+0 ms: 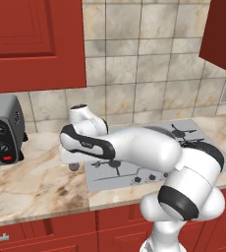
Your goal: Turn on the burner for the pot on the stove. Wait thirty seconds for the pot to heat up. Then add the eggplant to the pot.
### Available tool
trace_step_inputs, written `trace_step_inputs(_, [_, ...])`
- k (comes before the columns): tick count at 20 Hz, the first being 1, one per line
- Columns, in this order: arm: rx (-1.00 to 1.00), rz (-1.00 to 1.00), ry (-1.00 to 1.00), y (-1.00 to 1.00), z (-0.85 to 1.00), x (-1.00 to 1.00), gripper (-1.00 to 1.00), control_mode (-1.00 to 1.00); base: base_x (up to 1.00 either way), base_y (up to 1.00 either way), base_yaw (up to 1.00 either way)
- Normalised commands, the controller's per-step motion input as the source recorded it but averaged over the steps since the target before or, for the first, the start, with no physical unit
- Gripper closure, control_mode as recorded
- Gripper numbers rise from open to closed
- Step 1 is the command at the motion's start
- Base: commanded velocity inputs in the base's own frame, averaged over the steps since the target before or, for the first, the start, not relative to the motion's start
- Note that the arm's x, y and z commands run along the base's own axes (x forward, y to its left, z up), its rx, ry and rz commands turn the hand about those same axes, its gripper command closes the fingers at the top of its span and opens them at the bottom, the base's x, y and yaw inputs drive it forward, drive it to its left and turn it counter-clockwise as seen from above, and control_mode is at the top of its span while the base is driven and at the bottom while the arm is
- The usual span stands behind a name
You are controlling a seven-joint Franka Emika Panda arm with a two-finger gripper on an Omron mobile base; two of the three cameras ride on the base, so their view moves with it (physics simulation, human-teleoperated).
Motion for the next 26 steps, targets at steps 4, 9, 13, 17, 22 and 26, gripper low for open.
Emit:
trace_step_inputs(4, [0.0,0.0,-0.11,0.0,-0.18,0.23,-1.0,-1.0,0.0,0.0,0.0])
trace_step_inputs(9, [0.07,0.0,-0.08,0.01,-0.12,0.33,-1.0,-1.0,0.0,0.0,0.0])
trace_step_inputs(13, [0.12,0.0,-0.06,0.06,-0.14,0.34,-1.0,-1.0,0.0,0.0,0.0])
trace_step_inputs(17, [0.06,0.0,-0.04,0.08,-0.19,0.32,-1.0,-1.0,0.0,0.0,0.0])
trace_step_inputs(22, [0.01,0.0,-0.05,0.11,-0.21,0.3,-1.0,-1.0,0.0,0.0,0.0])
trace_step_inputs(26, [0.01,0.0,-0.05,0.19,-0.15,0.38,-1.0,-1.0,0.0,0.0,0.0])
